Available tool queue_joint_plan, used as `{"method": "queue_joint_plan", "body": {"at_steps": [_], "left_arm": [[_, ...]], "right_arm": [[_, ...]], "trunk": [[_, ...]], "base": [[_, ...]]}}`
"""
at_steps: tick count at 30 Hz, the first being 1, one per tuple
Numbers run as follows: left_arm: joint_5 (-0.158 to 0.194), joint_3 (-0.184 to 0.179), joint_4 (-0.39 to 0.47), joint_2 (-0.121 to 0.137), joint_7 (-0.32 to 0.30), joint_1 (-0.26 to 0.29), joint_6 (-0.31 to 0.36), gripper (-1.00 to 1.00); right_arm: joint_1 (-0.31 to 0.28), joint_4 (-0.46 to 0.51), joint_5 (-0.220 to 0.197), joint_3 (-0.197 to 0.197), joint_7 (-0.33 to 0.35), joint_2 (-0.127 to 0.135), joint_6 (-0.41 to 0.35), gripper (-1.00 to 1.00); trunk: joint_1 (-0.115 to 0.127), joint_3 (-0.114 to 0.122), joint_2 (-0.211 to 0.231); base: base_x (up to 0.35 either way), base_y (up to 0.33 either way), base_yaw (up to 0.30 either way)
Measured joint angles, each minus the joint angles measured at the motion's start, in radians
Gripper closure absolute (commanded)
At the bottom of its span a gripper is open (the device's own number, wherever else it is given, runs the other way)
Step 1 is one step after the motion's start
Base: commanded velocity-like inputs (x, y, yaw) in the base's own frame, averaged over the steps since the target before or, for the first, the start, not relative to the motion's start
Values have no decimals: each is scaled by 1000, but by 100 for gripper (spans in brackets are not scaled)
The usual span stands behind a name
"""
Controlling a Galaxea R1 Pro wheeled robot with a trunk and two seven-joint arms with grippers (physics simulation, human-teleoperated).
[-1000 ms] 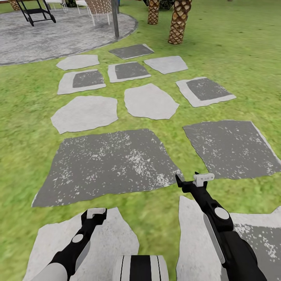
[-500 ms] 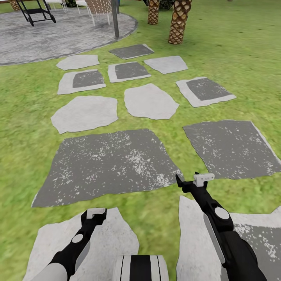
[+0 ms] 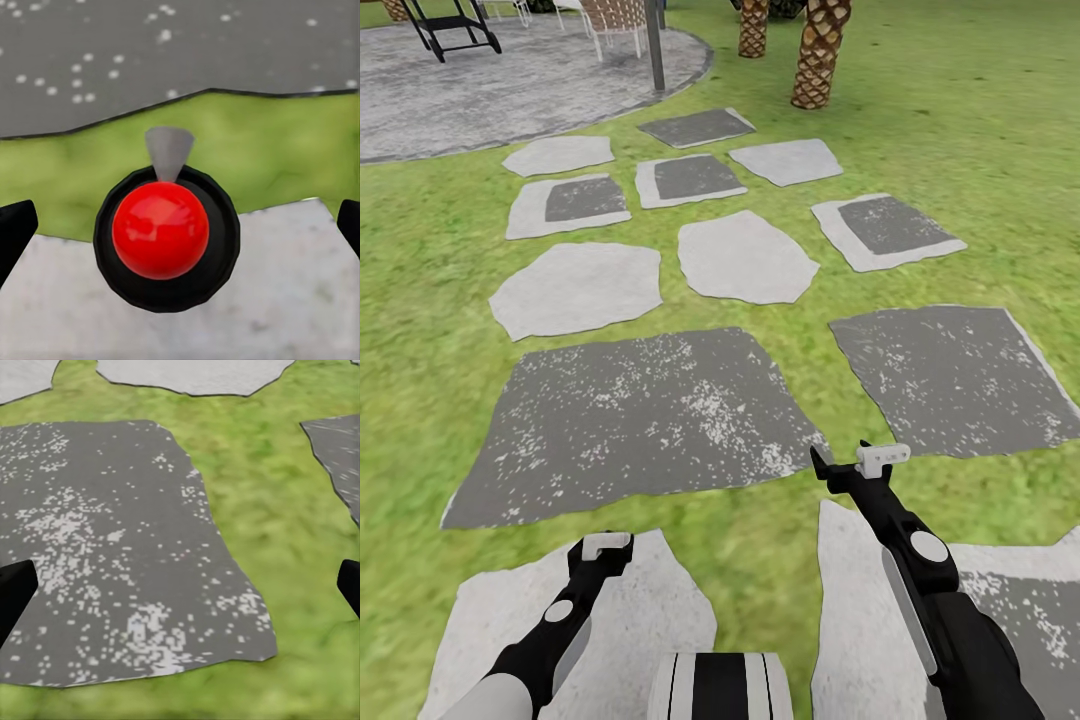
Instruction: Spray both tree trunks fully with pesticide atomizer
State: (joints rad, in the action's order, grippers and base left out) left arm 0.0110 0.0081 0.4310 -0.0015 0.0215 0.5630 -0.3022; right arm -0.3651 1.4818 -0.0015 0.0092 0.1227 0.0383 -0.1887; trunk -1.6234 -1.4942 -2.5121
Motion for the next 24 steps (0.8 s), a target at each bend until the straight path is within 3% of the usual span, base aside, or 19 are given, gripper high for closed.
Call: {"method": "queue_joint_plan", "body": {"at_steps": [7, 8, 24], "left_arm": [[1, 2, 0, 0, 0, 0, 0, -100], [1, 2, 0, 0, 0, 0, 0, 100], [2, 10, 0, 0, 0, 0, 0, 100]], "right_arm": [[0, 0, 0, 0, 0, 0, 0, -100], [0, 0, 1, 0, 0, 0, 0, -100], [0, 1, 0, 0, 0, 0, 0, -100]], "trunk": [[0, 0, 0], [0, 0, 0], [0, 0, 0]], "base": [[0, 0, 0], [0, 0, 0], [0, 0, 0]]}}
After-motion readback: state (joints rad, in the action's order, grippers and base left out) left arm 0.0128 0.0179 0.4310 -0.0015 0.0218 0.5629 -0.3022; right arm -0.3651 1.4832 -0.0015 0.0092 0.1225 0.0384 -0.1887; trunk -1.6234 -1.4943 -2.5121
